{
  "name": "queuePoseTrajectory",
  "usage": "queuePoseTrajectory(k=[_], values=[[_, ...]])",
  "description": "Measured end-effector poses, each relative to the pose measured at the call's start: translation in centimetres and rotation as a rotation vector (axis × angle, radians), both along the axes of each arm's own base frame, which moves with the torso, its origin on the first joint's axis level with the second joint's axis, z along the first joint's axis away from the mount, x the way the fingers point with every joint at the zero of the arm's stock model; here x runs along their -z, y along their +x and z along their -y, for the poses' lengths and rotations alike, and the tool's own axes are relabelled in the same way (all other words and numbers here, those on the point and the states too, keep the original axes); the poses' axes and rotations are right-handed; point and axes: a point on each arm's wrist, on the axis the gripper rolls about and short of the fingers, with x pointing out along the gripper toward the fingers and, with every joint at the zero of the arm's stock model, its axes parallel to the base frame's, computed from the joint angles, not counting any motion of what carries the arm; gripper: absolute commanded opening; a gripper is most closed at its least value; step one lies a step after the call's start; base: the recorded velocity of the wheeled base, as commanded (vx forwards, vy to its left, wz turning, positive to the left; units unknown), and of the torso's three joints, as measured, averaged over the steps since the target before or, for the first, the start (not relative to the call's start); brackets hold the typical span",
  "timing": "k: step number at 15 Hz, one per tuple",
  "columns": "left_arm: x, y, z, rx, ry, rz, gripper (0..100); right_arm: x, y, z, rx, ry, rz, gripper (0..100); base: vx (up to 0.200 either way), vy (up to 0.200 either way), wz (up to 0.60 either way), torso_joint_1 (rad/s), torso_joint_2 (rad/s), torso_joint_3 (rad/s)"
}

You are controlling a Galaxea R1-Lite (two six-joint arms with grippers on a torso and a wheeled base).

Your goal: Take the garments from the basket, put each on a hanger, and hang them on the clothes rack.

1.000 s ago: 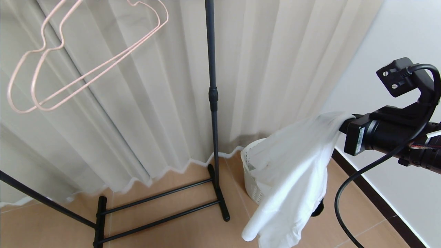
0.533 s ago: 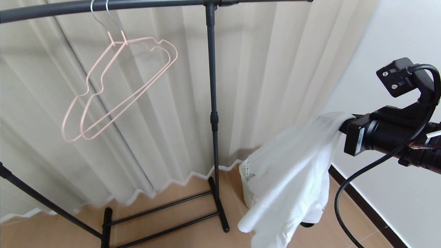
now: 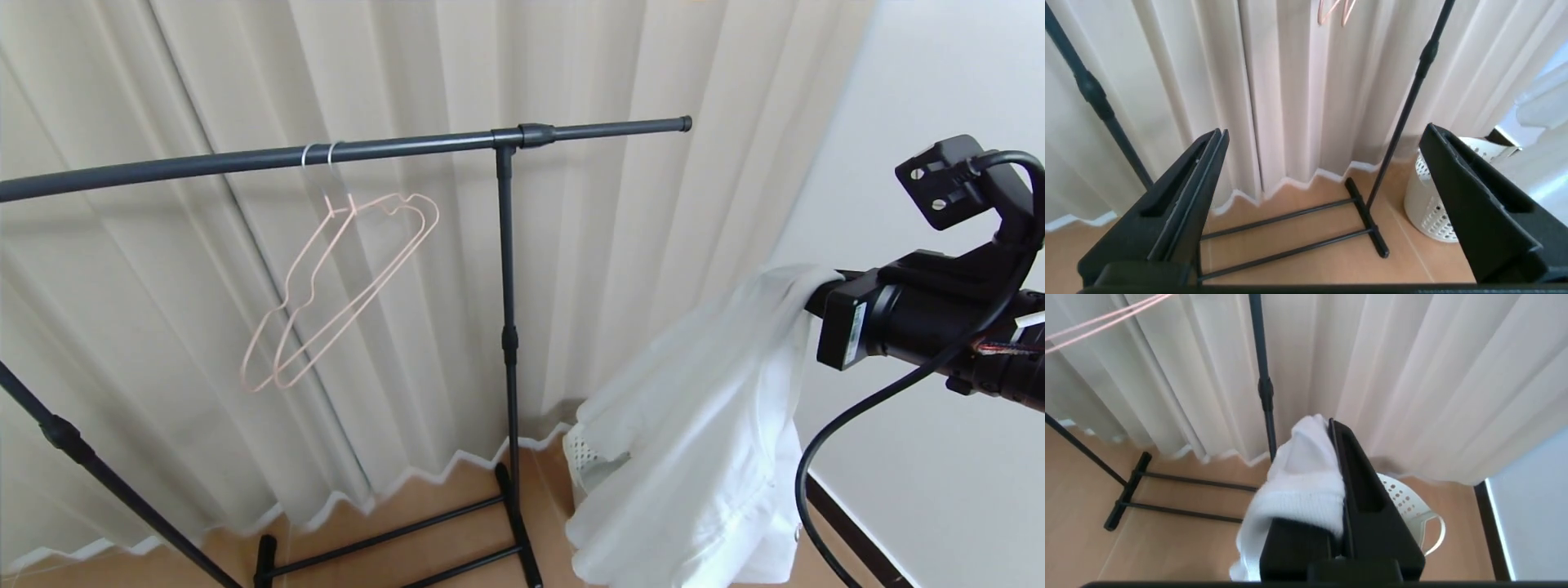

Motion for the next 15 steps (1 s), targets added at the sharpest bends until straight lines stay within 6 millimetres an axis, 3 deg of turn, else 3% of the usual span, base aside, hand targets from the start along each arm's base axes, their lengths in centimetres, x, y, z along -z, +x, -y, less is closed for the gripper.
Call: queuePoseTrajectory(k=[15], values=[[0.01, 0.01, -0.01, -0.003, 0.0, 0.001, 100, 0.53, -0.09, 0.07, 0.003, -0.026, -0.009, 0, 0.0, 0.0, 0.0, 0.164, -0.37, -0.202]])
